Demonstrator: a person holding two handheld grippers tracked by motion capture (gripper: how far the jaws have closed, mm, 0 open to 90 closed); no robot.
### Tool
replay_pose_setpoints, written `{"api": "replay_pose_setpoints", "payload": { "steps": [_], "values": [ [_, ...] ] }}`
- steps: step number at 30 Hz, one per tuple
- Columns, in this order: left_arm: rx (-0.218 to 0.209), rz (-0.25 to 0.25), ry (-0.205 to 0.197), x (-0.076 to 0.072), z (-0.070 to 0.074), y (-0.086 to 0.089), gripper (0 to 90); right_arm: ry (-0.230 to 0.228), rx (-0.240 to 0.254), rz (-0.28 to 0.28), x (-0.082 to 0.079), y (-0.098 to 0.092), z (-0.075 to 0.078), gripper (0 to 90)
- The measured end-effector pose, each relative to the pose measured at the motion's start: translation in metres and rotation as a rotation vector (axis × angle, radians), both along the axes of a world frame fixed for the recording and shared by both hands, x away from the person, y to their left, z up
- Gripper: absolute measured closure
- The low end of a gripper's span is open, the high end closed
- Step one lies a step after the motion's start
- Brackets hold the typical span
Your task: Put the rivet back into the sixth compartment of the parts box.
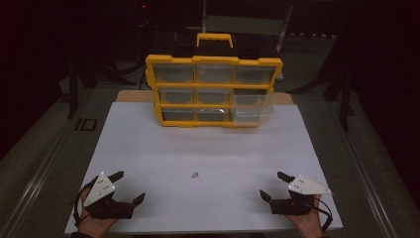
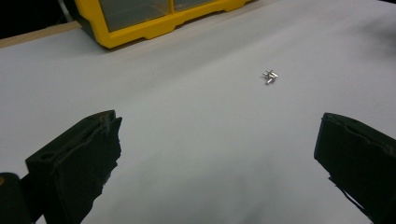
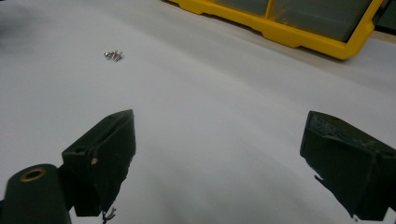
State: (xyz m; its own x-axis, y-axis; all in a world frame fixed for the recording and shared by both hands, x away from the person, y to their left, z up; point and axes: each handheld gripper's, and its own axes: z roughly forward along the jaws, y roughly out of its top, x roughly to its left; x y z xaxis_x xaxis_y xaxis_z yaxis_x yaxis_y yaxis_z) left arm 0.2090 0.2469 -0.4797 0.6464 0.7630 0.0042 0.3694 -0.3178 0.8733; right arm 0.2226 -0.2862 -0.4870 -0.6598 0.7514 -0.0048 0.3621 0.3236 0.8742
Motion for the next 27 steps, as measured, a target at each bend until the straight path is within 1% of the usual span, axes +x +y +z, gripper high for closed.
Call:
{"api": "replay_pose_setpoints", "payload": {
  "steps": [5,7,10,13,17,20,23,27],
  "values": [
    [-0.007,-0.014,-0.009,0.0002,0.0004,-0.0016,1.2,0.001,-0.002,0.001,-0.0008,-0.0002,0.0,10.5],
    [-0.006,-0.017,-0.012,-0.0005,0.0008,-0.0017,1.2,0.013,0.003,0.0,0.0,-0.0008,-0.0007,10.5],
    [-0.004,-0.01,-0.017,-0.0005,0.001,-0.0011,1.2,0.017,0.005,0.003,0.0002,0.0001,-0.001,10.6],
    [-0.007,-0.002,-0.017,0.0002,0.0012,0.0002,1.2,0.011,0.005,0.008,0.0003,0.0012,-0.0005,10.6],
    [-0.014,0.005,-0.023,-0.0005,0.0016,0.0011,1.2,0.02,0.005,0.01,0.0014,0.0026,-0.0006,10.7],
    [-0.016,0.011,-0.021,-0.0007,0.0011,0.0013,1.3,0.026,0.008,0.008,0.003,0.004,0.0003,10.7],
    [-0.017,0.012,-0.021,-0.0016,0.001,0.0012,1.3,0.021,0.024,0.013,0.0045,0.0047,0.0036,10.7],
    [-0.017,0.014,-0.019,-0.0017,0.0008,0.0011,1.3,0.033,0.047,0.022,0.0087,0.0065,0.0073,10.8]
  ]
}}
